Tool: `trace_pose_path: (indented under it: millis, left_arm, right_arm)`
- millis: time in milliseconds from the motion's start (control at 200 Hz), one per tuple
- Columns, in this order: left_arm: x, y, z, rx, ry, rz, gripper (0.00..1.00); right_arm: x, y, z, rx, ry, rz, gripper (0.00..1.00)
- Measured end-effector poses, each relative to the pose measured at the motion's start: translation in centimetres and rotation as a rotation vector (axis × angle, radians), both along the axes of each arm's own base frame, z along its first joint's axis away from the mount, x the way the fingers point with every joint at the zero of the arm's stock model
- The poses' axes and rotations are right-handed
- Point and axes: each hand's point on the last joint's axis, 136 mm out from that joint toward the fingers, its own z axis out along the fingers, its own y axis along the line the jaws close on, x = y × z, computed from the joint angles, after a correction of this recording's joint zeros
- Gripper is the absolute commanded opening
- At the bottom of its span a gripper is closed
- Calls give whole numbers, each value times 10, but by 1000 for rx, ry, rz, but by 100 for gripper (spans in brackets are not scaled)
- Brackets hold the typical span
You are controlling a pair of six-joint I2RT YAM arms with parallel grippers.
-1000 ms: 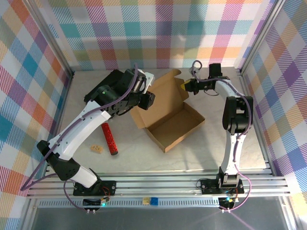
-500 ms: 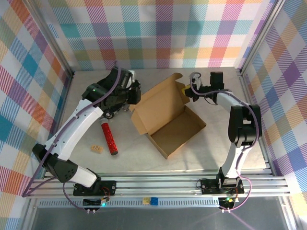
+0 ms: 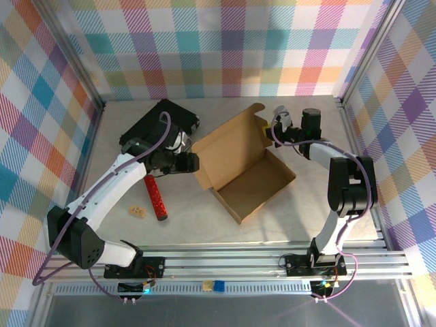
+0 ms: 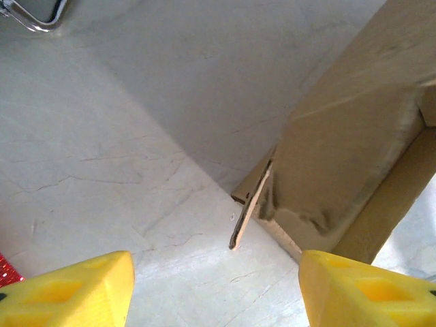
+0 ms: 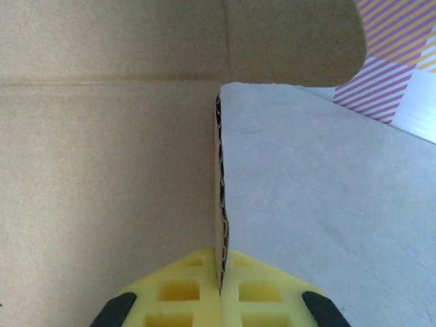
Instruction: Fold the paper box
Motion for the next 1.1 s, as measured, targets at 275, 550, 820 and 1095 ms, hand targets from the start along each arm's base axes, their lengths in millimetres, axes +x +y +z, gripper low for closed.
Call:
trace_pose_path:
  millis: [275, 550, 820, 1095]
  left_arm:
    - [26, -23, -19, -26, -1, -29, 55]
    - [35, -35, -31, -22, 33, 43, 18]
    - [61, -44, -14, 27, -51, 125, 3]
    - [105, -30, -13, 151, -146, 250, 0]
  right_arm:
    - [2, -3, 1, 7, 4, -13, 0]
    - [6, -8, 0, 17, 15, -67, 0]
    - [5, -14, 6, 63, 11, -190, 0]
    - [5, -2, 22, 86, -76, -372, 0]
